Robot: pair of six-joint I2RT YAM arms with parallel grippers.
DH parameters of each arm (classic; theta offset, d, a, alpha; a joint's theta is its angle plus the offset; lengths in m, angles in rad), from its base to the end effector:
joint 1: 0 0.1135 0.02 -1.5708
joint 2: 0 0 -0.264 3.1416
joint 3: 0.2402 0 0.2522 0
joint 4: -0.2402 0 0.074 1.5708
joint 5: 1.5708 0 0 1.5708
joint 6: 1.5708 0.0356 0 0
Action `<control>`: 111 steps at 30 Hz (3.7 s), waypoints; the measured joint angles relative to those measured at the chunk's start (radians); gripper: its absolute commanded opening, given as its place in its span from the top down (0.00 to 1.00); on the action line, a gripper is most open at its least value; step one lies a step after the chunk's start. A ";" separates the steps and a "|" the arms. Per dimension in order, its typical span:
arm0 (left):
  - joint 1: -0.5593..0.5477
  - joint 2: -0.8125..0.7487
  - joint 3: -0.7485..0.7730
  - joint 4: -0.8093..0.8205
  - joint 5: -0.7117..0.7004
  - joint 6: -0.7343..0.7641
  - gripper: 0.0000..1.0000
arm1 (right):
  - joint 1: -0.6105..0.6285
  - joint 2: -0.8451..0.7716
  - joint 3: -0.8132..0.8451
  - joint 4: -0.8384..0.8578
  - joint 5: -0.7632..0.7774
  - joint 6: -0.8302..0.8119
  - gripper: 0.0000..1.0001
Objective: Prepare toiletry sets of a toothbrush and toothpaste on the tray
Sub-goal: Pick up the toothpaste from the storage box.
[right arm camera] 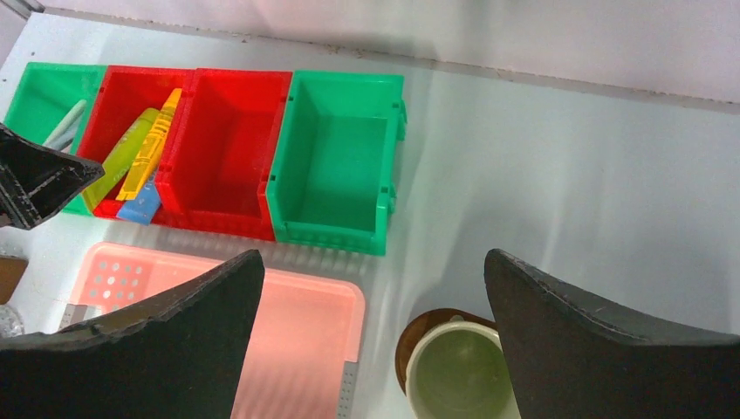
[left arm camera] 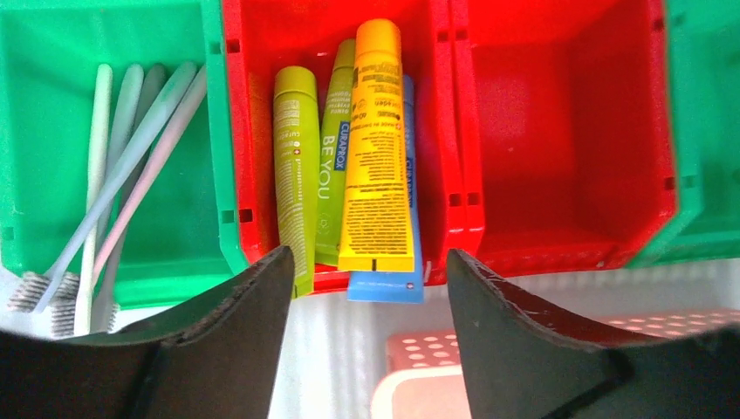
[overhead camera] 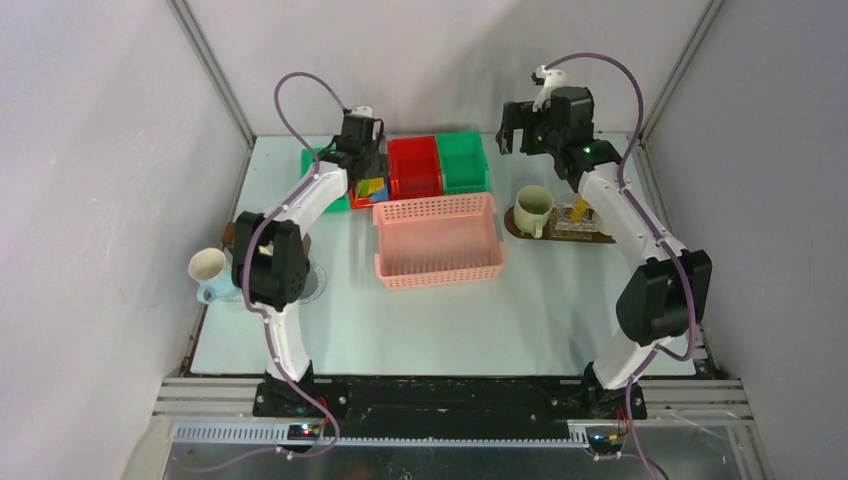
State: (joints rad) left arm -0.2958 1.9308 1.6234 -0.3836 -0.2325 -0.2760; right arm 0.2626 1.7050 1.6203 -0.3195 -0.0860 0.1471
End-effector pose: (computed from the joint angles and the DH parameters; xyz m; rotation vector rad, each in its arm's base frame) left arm 0.4313 -0.1229 0.2744 -0.1008 2.2379 -0.0463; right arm 0.3904 0.1081 0.3711 -0.1712 1.9829 0.3509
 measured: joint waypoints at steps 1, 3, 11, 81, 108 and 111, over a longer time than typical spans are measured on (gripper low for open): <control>0.002 0.013 0.002 -0.001 0.000 0.011 0.33 | 0.000 -0.008 -0.010 -0.001 0.007 0.000 0.01; 0.004 0.036 0.002 -0.008 0.000 0.037 0.34 | 0.000 -0.021 -0.026 -0.001 0.016 0.000 0.01; 0.006 0.088 0.002 -0.023 0.013 0.134 0.34 | 0.000 -0.053 -0.073 0.000 0.039 0.002 0.01; 0.030 0.004 0.006 -0.004 0.087 0.069 1.00 | 0.003 -0.134 -0.135 0.017 0.058 -0.031 0.01; 0.039 -0.336 -0.147 -0.113 0.324 0.126 1.00 | 0.180 -0.232 -0.367 0.484 -0.420 -0.565 0.14; 0.039 -0.358 -0.163 -0.121 0.364 0.117 1.00 | 0.204 -0.221 -0.367 0.533 -0.489 -0.641 0.15</control>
State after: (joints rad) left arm -0.2565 1.5726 1.4609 -0.5045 0.1318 -0.1589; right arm 0.4667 1.4841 1.2533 0.2131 -0.5755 -0.4942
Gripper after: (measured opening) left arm 0.503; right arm 0.863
